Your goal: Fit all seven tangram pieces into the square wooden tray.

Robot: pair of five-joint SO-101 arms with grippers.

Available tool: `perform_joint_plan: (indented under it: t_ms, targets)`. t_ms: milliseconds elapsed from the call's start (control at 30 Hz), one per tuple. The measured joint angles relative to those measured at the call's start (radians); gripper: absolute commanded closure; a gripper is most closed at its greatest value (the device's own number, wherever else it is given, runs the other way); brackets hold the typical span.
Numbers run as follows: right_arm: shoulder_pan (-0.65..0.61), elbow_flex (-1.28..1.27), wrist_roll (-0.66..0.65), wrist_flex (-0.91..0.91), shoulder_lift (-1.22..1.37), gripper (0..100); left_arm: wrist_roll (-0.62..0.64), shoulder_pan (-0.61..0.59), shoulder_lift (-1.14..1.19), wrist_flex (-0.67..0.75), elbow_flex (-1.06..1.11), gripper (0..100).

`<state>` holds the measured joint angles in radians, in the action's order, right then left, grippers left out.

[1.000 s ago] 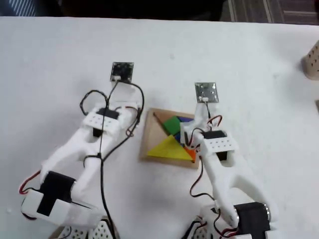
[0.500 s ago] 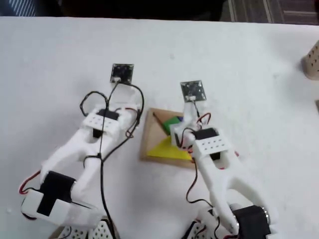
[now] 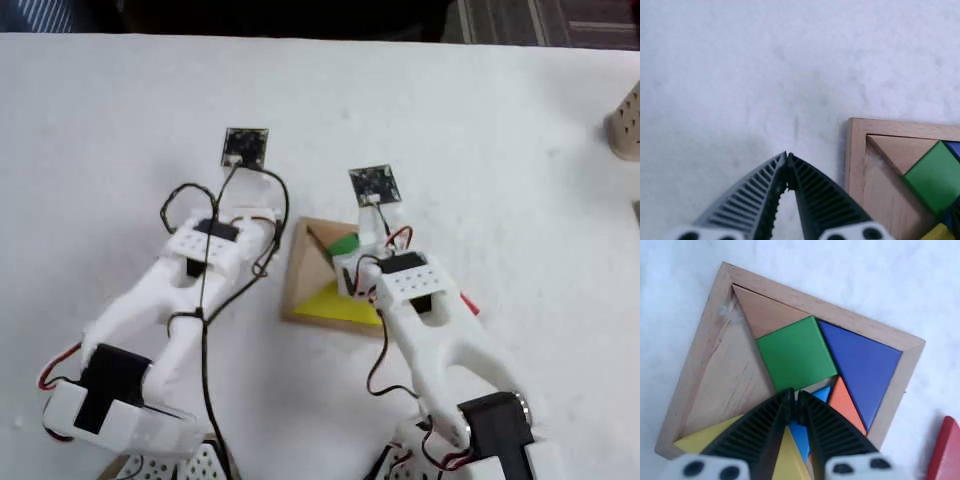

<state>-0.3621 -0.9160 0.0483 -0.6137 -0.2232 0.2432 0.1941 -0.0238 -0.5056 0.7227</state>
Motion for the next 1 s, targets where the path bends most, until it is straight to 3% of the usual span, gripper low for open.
perform_joint_plan:
  t_ms: [467, 1000]
  targets:
    - [0.075, 0.006, -0.003, 0.003, 0.006, 98.1, 0.000, 0.000, 0.000, 0.000, 0.000, 98]
    - [0.018, -0.058, -0.003, -0.077, -0.155, 98.1, 0.000, 0.000, 0.000, 0.000, 0.000, 98]
